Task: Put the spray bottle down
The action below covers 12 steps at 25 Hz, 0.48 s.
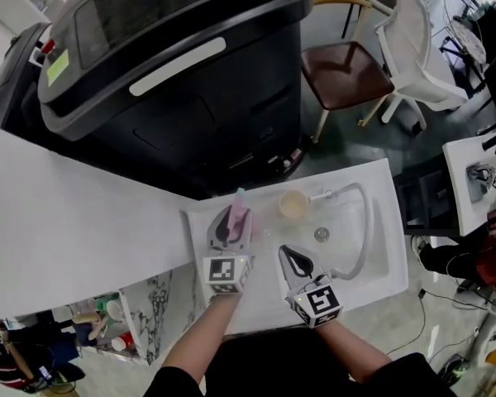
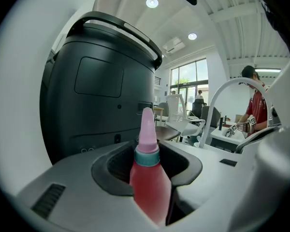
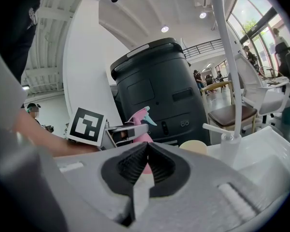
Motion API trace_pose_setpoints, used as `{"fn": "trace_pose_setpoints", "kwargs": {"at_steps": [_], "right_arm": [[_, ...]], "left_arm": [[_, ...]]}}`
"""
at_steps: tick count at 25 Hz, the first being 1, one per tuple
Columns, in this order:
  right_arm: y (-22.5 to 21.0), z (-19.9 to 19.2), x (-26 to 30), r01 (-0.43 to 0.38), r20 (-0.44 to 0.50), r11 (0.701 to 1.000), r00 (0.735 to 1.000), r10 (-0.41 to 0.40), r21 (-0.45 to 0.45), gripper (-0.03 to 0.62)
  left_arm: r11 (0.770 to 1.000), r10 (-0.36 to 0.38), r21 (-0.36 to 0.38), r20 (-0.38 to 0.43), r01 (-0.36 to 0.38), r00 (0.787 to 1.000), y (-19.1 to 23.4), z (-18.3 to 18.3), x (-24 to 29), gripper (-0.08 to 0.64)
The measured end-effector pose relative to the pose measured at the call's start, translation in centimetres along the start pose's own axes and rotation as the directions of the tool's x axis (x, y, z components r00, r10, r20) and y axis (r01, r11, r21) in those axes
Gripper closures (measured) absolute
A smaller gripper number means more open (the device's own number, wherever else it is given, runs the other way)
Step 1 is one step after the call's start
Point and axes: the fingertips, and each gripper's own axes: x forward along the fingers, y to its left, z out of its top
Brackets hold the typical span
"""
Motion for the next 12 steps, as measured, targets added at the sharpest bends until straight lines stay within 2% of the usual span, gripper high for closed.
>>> {"fn": "trace_pose_setpoints", "kwargs": {"at_steps": [5,8,12], "right_arm": [[-1.1,-0.6,0.0,0.024,-0.031,0.999,0.999,-0.023,0.038,0.594],[0.0,-1.6,0.3,-0.001,-0.062,1.0,0.998,0.002,0.024,0.594],[0.6,-3.1,0.3,-0.013,-0.093,0.997,0.995,0.02,0.077,0.594]], "left_arm": [[1.0,-0.023,0.006,0.001,0.023,1.0,-0.6,-1.2,3.1,0.39],[0.999,-0.044,-0.018,-0.003,0.044,0.999,-0.7,-1.6,4.6,0.39],[0.997,-0.066,-0.037,0.017,0.067,0.998,-0.8,-1.4,6.3,0.39]]}}
